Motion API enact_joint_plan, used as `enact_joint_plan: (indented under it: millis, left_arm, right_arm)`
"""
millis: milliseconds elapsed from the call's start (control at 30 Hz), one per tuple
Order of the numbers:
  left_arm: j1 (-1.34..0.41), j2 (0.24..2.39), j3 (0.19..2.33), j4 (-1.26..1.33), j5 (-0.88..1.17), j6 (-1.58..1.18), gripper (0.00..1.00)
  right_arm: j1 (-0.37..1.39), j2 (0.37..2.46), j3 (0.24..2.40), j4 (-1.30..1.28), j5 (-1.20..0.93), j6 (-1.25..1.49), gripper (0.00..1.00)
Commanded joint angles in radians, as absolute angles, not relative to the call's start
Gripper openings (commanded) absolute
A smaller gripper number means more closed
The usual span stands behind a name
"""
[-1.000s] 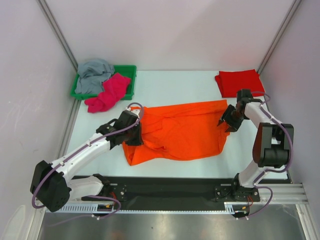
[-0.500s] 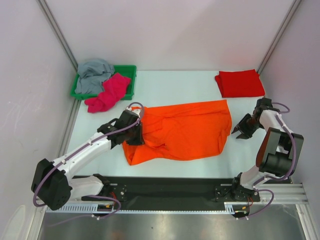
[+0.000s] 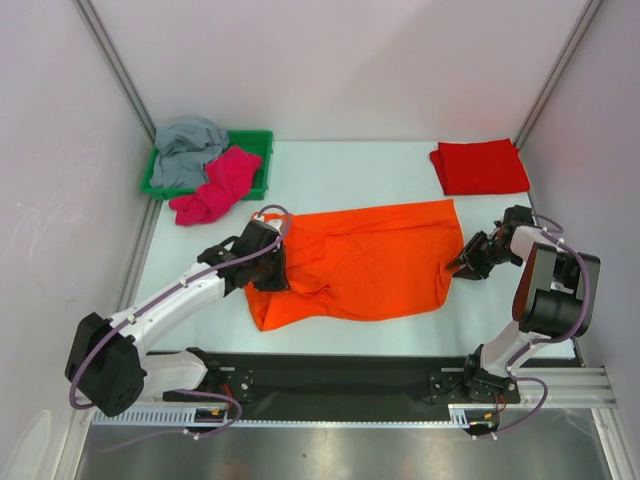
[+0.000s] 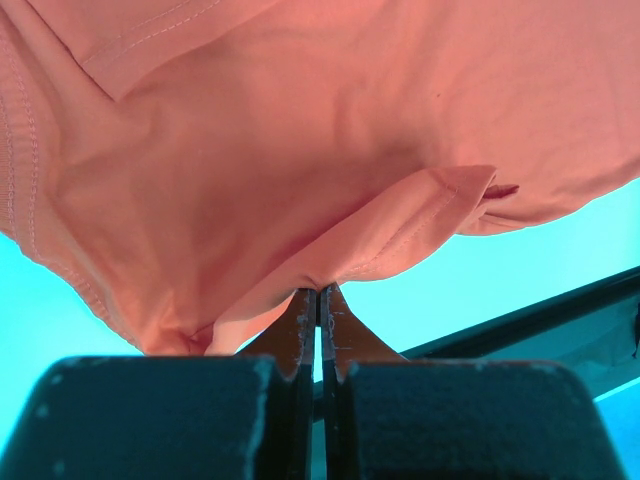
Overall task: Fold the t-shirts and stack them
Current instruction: Fold the tshirt
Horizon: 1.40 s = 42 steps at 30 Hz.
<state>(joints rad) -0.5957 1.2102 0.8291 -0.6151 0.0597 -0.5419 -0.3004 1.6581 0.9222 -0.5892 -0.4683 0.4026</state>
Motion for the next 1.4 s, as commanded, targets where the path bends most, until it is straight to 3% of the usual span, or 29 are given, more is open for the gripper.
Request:
enact_joint_plan:
  millis: [0, 233, 433, 533, 600, 700, 1067, 1367]
  left_arm:
    - [-0.587, 1.213, 0.882, -0.617, 0.071, -0.552, 0.00]
    - [-0.586, 1.218, 0.888, -0.618, 0.066, -0.548, 0.00]
    - [-0.584, 1.215, 0.887, -0.623, 0.063, -0.549, 0.00]
    - [-0.583, 1.206, 0.884, -0.623, 0.060, -0.549, 0.00]
    - [-0.581, 1.198, 0.887, -0.629, 0.055, -0.545, 0.00]
    - [-0.578, 1.189, 0.894, -0.632, 0.048, -0.526, 0.00]
    - [-0.578, 1.054, 0.879, -0.655, 0.031, -0.440, 0.00]
    - [-0.578, 0.917, 0.818, -0.689, 0.014, -0.502, 0.00]
  right_arm:
    - [-0.296, 1.661, 0.920, -0.538, -0.505, 0.403, 0.37]
    - [-0.285, 1.644, 0.919, -0.535, -0.511, 0.417, 0.31]
    - [-0.252, 1.677, 0.936, -0.525, -0.509, 0.439, 0.33]
    - [-0.249, 1.678, 0.954, -0.541, -0.482, 0.452, 0.16]
    - [-0.244, 1.668, 0.976, -0.573, -0.459, 0.449, 0.14]
    - [-0.245, 1.641, 0.989, -0.610, -0.399, 0.437, 0.00]
    - [-0.281, 1.499, 1.037, -0.982, -0.023, 0.505, 0.00]
    - [-0.310, 1.424, 1.023, -1.111, 0.113, 0.526, 0.00]
